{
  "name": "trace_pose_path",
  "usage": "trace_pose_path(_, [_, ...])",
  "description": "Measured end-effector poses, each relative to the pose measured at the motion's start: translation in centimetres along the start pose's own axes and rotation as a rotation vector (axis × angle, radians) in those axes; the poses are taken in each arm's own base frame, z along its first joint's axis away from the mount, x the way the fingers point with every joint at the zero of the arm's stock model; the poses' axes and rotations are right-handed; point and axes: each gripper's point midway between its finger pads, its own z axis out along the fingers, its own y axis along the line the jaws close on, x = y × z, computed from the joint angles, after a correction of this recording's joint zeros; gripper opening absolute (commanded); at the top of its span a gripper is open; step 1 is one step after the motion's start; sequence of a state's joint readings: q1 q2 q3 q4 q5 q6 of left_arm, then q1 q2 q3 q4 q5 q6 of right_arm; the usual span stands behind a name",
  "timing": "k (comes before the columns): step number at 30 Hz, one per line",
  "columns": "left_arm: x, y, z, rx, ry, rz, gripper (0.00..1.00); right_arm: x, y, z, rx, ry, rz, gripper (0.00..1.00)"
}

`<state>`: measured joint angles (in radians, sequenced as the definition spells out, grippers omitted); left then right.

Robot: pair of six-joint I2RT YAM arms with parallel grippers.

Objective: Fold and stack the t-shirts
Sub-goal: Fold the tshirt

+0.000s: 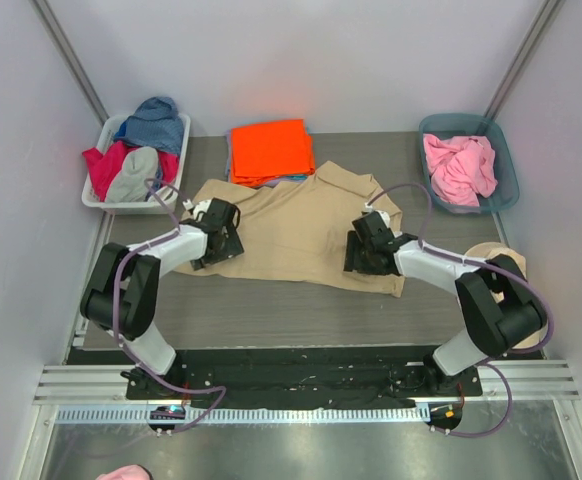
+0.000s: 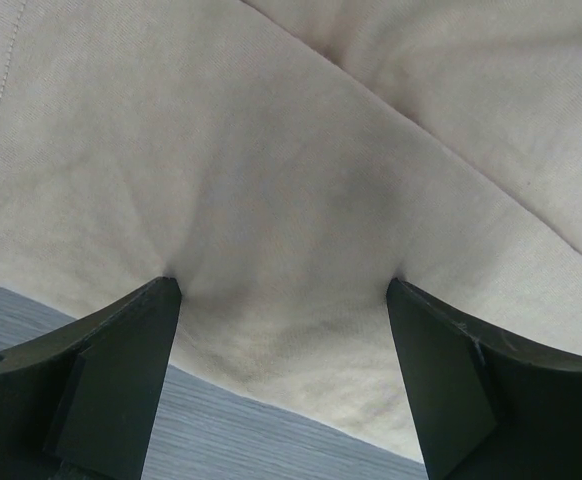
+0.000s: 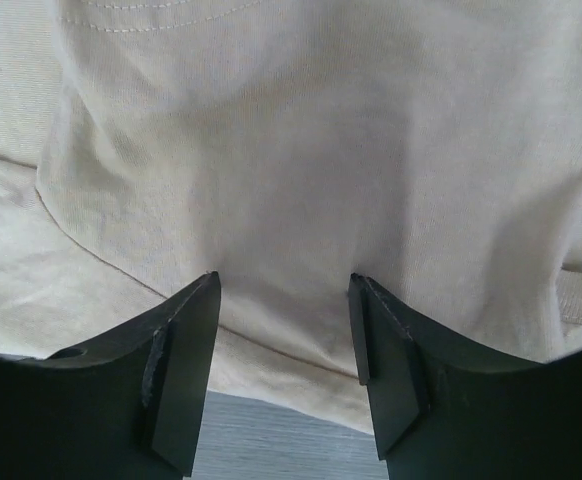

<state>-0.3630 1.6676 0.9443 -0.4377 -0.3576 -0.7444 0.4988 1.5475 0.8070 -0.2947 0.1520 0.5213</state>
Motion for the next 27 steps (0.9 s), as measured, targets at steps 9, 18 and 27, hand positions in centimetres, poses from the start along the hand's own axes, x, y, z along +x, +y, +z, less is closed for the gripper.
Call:
trace_pose_path(9, [1.3,0.4,-0.7,0.022,-0.074,-0.013,0.89,2.0,-0.1,-1.3,-0.009,-0.014,0.072,0.61])
trace_pose_path(18, [4.8,1.1,-2.8,0.045,-0.08,-0.019,0.89,5.0,-3.5,-3.2,0.148,0.071,0.127,0.61])
trace_pose_path(27, [9.3,2.1,-5.5,0.085,-0.066,-0.012,0.89,5.8,-6.2,-4.6,0.301,0.102,0.142,0.6])
